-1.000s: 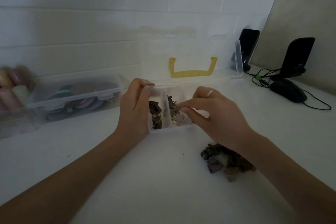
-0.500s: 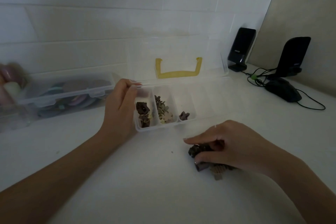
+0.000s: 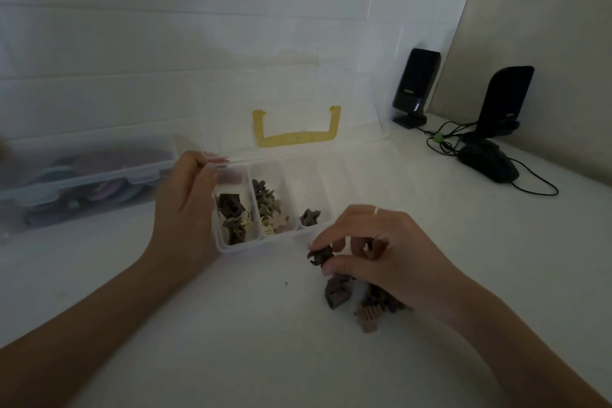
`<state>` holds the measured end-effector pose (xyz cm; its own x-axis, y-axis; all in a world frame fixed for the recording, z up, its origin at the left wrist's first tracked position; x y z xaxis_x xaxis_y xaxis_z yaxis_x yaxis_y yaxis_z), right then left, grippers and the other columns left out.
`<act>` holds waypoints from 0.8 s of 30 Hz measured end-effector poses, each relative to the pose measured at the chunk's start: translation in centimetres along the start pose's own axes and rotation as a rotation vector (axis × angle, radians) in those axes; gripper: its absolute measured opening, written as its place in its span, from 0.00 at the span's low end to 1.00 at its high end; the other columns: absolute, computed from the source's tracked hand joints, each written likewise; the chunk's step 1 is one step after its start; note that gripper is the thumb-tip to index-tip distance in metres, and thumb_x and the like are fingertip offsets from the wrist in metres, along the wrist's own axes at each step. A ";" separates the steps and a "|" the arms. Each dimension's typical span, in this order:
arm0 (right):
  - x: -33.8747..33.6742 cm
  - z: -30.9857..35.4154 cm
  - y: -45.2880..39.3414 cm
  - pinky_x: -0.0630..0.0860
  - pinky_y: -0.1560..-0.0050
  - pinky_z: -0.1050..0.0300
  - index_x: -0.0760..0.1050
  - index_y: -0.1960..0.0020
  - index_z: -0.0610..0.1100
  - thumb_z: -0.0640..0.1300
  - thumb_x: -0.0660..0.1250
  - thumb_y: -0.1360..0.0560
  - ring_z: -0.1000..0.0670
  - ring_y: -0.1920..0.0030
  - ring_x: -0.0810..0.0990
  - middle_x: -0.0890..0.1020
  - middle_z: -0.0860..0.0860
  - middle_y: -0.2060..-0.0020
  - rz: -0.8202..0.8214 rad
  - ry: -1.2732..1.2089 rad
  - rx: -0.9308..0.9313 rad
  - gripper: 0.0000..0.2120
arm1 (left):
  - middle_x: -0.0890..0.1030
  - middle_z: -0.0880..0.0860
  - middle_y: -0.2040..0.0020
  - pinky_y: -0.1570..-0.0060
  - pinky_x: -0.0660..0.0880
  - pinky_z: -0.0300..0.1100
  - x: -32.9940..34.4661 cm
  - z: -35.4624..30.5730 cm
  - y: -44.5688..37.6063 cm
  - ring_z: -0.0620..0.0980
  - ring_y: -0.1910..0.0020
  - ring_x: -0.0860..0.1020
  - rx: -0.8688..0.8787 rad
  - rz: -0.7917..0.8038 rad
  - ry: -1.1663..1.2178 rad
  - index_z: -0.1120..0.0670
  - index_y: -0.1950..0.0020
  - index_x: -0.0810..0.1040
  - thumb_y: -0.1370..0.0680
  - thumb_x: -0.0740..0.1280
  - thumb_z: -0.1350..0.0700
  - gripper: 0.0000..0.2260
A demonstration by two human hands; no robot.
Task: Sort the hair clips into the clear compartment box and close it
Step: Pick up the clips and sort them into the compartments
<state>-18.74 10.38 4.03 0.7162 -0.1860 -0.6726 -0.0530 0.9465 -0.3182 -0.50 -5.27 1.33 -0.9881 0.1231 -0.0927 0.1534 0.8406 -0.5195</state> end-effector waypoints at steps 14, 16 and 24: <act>0.0 0.5 -0.2 0.81 0.61 0.60 0.78 0.46 0.50 0.34 0.74 0.33 0.46 0.67 0.82 0.84 0.58 0.52 -0.148 -0.269 0.145 0.19 | 0.78 0.47 0.58 0.56 0.71 0.31 0.8 -0.1 0.0 0.39 0.58 0.75 0.015 0.047 0.032 0.51 0.59 0.74 0.25 0.57 0.54 0.07; 0.1 0.6 -0.2 0.81 0.61 0.56 0.78 0.49 0.50 0.36 0.75 0.34 0.47 0.68 0.82 0.84 0.59 0.53 -0.161 -0.228 0.138 0.16 | 0.78 0.46 0.58 0.57 0.71 0.29 0.9 -0.3 0.1 0.37 0.59 0.75 0.018 0.047 0.048 0.50 0.59 0.73 0.26 0.57 0.54 0.06; 1.3 2.2 -2.7 0.74 0.72 0.60 0.74 0.59 0.53 0.48 0.72 0.31 0.53 0.72 0.78 0.82 0.56 0.58 -0.357 0.077 -0.024 0.07 | 0.78 0.46 0.58 0.56 0.71 0.34 1.1 -0.2 0.2 0.41 0.57 0.76 0.017 0.067 0.050 0.54 0.57 0.74 0.24 0.58 0.55 0.07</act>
<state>-16.10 8.17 5.49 0.6382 -0.5239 -0.5641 0.1738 0.8119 -0.5574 -1.52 -4.86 1.25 -0.9750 0.2051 -0.0852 0.2187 0.8207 -0.5279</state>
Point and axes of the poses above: each hand's wrist, its own y-axis away from the middle knuckle, its own x-axis out of the palm, z = x × y, the point moved 1 cm from there along -y, towards the middle knuckle
